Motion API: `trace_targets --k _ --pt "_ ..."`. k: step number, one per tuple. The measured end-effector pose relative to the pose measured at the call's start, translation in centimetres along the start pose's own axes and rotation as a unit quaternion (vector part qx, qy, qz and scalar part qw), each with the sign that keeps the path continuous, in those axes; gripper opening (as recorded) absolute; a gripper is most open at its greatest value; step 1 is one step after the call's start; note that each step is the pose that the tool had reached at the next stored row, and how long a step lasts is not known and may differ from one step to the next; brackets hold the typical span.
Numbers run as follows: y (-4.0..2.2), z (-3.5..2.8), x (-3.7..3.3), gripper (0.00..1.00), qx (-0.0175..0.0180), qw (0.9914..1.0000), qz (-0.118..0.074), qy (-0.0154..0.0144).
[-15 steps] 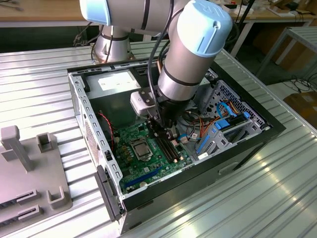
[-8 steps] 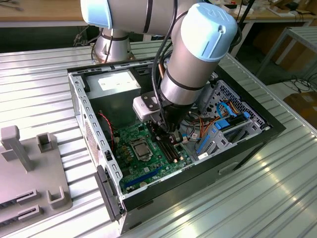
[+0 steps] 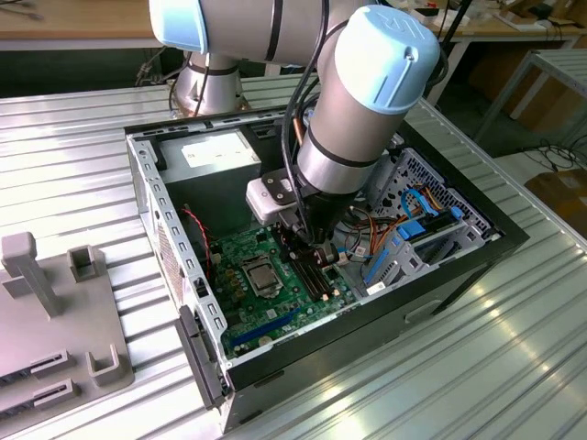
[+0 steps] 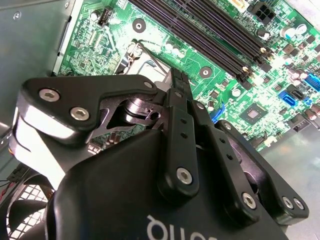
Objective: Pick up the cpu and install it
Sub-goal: 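Install the first cpu locking lever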
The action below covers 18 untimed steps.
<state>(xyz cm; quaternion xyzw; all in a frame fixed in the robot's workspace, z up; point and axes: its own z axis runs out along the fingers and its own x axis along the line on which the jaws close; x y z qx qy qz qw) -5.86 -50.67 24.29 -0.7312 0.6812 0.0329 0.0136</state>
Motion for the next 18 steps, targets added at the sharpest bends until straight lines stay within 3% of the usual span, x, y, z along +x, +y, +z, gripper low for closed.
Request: trace_targets --k 11,18 --pt "0.0 0.04 0.0 0.11 -0.0002 0.99999 -0.004 0.0001" --pt "-0.02 0.59 0.0 0.11 -0.0002 0.99999 -0.004 -0.0002"
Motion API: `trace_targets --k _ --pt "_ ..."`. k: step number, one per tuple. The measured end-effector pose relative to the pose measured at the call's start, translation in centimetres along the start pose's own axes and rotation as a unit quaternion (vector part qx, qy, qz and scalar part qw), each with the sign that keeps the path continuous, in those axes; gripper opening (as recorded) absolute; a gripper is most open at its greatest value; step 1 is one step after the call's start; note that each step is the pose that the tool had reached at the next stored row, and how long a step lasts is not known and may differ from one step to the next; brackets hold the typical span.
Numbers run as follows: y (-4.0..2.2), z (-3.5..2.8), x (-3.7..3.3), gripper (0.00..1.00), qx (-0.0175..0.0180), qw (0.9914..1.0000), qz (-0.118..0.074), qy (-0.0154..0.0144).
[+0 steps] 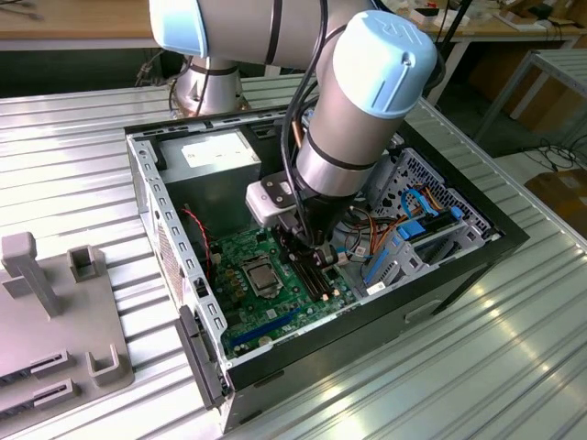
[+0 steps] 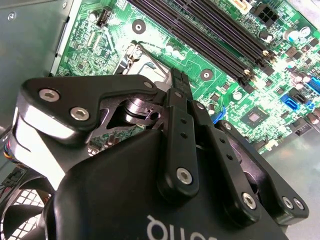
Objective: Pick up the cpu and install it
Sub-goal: 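Install the first cpu locking lever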
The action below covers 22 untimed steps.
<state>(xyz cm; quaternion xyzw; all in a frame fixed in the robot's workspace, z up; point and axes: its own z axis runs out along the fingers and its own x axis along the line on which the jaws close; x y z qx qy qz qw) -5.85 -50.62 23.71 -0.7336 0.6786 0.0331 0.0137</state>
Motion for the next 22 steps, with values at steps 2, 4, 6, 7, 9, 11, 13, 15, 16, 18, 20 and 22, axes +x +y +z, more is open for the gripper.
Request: trace_targets --k 2,4,6,7,9,11,13,15,16,18,20,22 --pt "-0.01 0.16 0.01 0.11 0.0 1.0 0.0 0.0" --pt "-0.01 0.38 0.03 0.11 0.0 1.0 0.0 0.0" --pt "-0.01 0.68 0.05 0.11 -0.0003 1.0 0.0 0.0" --pt "-0.01 0.77 0.05 0.11 -0.0004 1.0 0.0 0.0" --pt "-0.02 0.99 0.08 0.11 -0.0007 1.0 0.0 0.0" --pt "-0.02 1.23 0.22 0.11 -0.0014 1.0 0.0 -0.0001" --pt "-0.02 1.4 0.32 0.11 -0.0019 1.0 0.0 -0.0001" --pt "-0.01 1.6 0.41 0.11 -0.0023 1.0 0.0 -0.0001" --pt "-0.02 1.73 0.48 0.11 -0.0025 1.0 0.0 -0.0001" --pt "-0.03 1.92 0.57 0.11 -0.0028 1.0 0.0 -0.0001" --pt "-0.03 2.11 0.69 0.11 -0.0033 0.99999 0.0 -0.0002" --pt "-0.04 2.32 0.81 0.11 -0.0038 0.99999 0.0 -0.0003"
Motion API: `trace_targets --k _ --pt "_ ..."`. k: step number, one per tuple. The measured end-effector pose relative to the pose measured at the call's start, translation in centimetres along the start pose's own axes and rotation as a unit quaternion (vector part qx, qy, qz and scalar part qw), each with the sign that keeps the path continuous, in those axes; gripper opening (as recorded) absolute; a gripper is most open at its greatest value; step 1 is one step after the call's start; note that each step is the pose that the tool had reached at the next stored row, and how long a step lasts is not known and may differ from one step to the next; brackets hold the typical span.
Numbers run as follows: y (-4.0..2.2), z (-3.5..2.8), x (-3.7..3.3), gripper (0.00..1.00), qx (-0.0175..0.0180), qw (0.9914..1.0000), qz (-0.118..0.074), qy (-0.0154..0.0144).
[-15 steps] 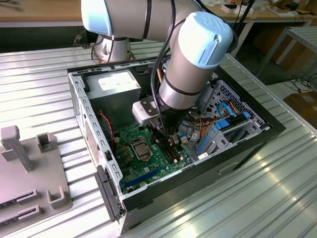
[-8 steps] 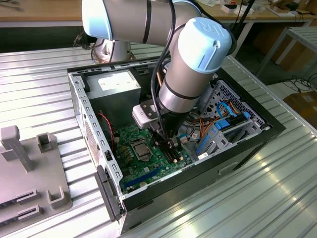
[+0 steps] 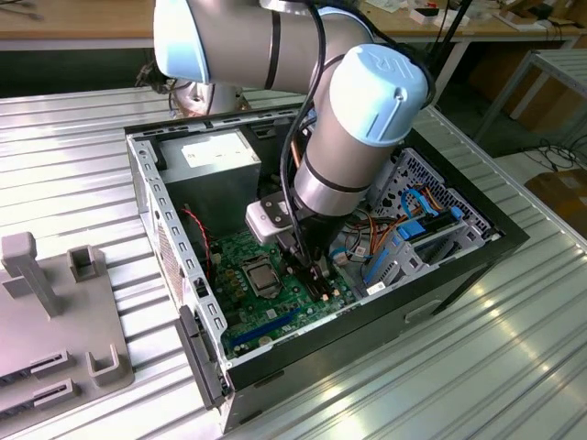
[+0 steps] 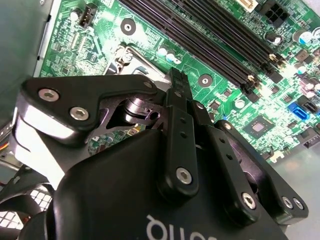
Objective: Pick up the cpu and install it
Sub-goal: 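Install the first cpu locking lever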
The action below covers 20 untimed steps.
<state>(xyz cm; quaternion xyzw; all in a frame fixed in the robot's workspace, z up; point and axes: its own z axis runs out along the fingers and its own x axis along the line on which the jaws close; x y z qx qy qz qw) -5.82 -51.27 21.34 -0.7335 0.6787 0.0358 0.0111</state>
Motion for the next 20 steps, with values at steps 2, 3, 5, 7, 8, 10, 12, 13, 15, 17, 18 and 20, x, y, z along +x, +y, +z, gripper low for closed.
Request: trace_targets --k 2,3,5,7,8,10,12,13,15,17,18,20 --pt "0.0 0.2 0.22 0.11 -0.0004 1.0 0.0 0.0" --pt "0.01 0.3 0.43 0.11 -0.0009 1.0 0.0 0.0" --pt "0.03 0.38 0.67 0.11 -0.0018 1.0 0.0 0.0" --pt "0.0 0.44 0.78 0.11 -0.0026 1.0 0.0 -0.0002" --pt "-0.05 0.46 0.8 0.11 -0.0031 1.0 0.0 -0.0003" --pt "-0.13 0.5 0.84 0.11 -0.0035 0.99999 0.0 -0.0002" --pt "-0.2 0.62 0.86 0.11 -0.0039 0.99999 0.0 -0.0001" --pt "-0.26 0.76 0.87 0.11 -0.0041 0.99999 0.0 -0.0002" --pt "-0.31 0.85 0.88 0.11 -0.0043 0.99999 0.0 -0.0002" --pt "-0.41 0.91 0.9 0.11 -0.0044 0.99999 0.0 -0.0002" --pt "-0.47 0.94 0.9 0.11 -0.0044 0.99999 0.0 -0.0002" --pt "-0.59 1.0 0.91 0.11 -0.0044 0.99999 0.0 -0.0002"
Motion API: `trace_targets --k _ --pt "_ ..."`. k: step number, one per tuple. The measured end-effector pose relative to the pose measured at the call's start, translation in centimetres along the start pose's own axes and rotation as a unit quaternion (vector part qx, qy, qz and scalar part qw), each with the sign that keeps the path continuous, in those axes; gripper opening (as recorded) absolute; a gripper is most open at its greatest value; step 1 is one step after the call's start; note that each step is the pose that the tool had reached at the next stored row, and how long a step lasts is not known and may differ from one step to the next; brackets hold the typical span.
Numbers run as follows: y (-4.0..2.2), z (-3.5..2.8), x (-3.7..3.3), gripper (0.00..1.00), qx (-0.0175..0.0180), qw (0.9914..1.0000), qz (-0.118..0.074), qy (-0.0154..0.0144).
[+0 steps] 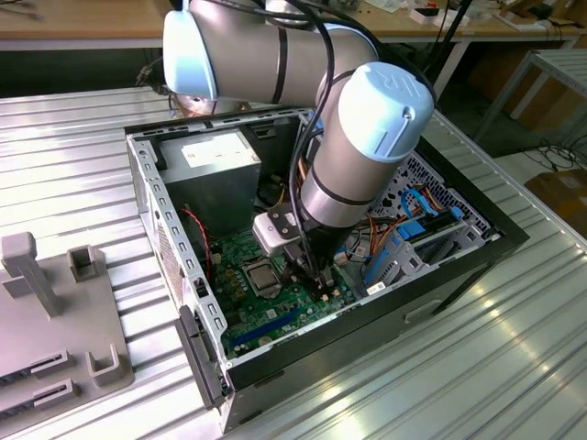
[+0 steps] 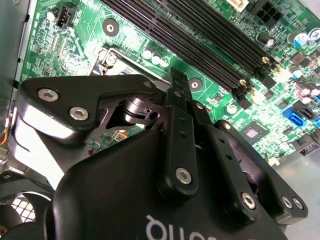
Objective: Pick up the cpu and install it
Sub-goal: 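Install the first cpu locking lever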
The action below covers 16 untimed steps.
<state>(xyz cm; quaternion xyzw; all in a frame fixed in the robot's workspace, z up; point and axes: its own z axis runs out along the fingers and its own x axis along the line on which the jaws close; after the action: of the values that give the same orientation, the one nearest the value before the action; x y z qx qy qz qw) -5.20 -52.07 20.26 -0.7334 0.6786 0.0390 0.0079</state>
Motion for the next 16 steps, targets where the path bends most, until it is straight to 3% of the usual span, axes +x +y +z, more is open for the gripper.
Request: trace_targets --k 7,16 --pt "-0.44 0.12 0.04 0.11 -0.0001 1.0 -0.001 0.0004" --pt "-0.49 0.29 0.06 0.11 -0.0004 1.0 -0.002 0.0005"
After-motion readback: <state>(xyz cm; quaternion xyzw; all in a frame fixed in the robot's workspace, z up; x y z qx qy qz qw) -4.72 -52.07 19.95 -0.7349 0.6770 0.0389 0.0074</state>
